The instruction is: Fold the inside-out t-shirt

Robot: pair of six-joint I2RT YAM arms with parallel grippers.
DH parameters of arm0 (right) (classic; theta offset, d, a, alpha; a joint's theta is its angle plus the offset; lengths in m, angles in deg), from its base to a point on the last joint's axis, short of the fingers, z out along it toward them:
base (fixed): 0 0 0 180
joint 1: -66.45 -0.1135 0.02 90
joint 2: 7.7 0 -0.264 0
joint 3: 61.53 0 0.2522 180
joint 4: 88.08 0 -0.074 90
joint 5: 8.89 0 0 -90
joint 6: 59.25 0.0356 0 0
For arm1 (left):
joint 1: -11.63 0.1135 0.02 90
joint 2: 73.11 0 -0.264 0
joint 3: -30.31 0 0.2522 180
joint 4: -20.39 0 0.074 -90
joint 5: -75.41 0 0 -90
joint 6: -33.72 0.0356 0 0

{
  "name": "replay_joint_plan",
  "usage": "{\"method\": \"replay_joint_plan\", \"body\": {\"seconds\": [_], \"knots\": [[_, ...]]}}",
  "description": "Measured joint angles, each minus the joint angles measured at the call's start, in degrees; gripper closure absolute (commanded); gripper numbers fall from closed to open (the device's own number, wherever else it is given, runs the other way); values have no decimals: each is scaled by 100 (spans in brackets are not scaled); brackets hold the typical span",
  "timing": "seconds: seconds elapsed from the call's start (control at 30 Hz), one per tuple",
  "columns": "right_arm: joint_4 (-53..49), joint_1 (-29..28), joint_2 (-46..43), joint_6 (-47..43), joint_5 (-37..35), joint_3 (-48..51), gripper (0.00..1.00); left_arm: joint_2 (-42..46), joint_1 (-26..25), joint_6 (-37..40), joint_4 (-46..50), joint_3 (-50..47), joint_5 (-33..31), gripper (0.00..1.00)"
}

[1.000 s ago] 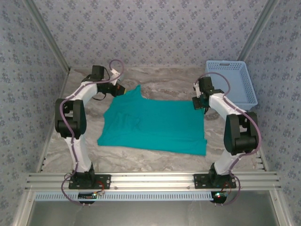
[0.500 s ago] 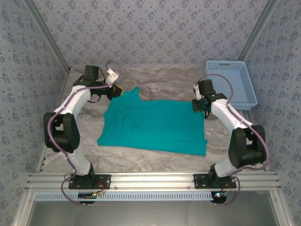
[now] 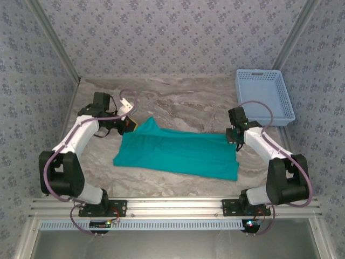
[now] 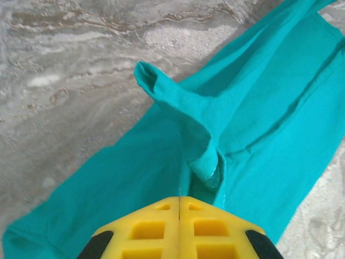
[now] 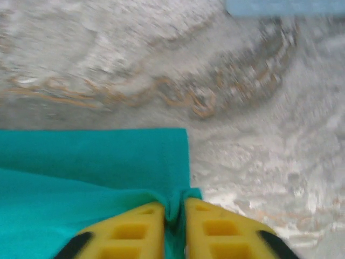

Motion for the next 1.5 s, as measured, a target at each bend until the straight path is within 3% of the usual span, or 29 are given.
{"method": "replay_joint_plan", "body": {"seconds": [0.1, 0.17, 0.3, 0.4, 0.47, 0.57, 0.73, 0.83, 0.93, 1.0, 1.1, 1.33, 1.5], "knots": [[-87, 15, -162, 146, -151, 72, 59, 315, -55, -275, 72, -181, 28, 85], [-144, 15, -352, 181, -146, 70, 58, 632, -83, -538, 61, -426, -39, 67], [-319, 15, -857, 260, 70, 68, 55, 1298, -81, -1016, 195, -881, -11, 60], [-448, -20, -1034, 260, 487, -33, 55, 1884, -83, -1604, 197, -1143, -13, 37], [-461, -212, -979, 229, 798, -140, 55, 2269, -92, -2238, 46, -1320, -190, 36], [-323, -1005, -684, -35, 1268, -328, 54, 2371, -92, -3388, -225, -1421, -699, 38], [614, -2736, 400, -907, 1867, -807, 50, 1226, -92, -4819, -568, -1338, -1274, 42], [1290, -3351, 1064, -1543, 2013, -1075, 48, 466, -92, -5353, -634, -1237, -1617, 42], [1482, -3449, 1880, -1878, 2218, -1749, 47, 31, -92, -5727, -645, -1069, -1976, 42], [1506, -3388, 2363, -1845, 2369, -2302, 40, -122, -92, -5906, -684, -955, -2100, 42], [1534, -3348, 2804, -1554, 2702, -2907, 40, -284, -92, -6109, -739, -817, -2208, 42], [1298, -3495, 3327, -520, 2949, -3563, 47, -754, -92, -6312, -728, -708, -2393, 42], [1086, -3521, 3611, -61, 3117, -3587, 84, -850, -79, -6339, -717, -708, -2415, 42]]}}
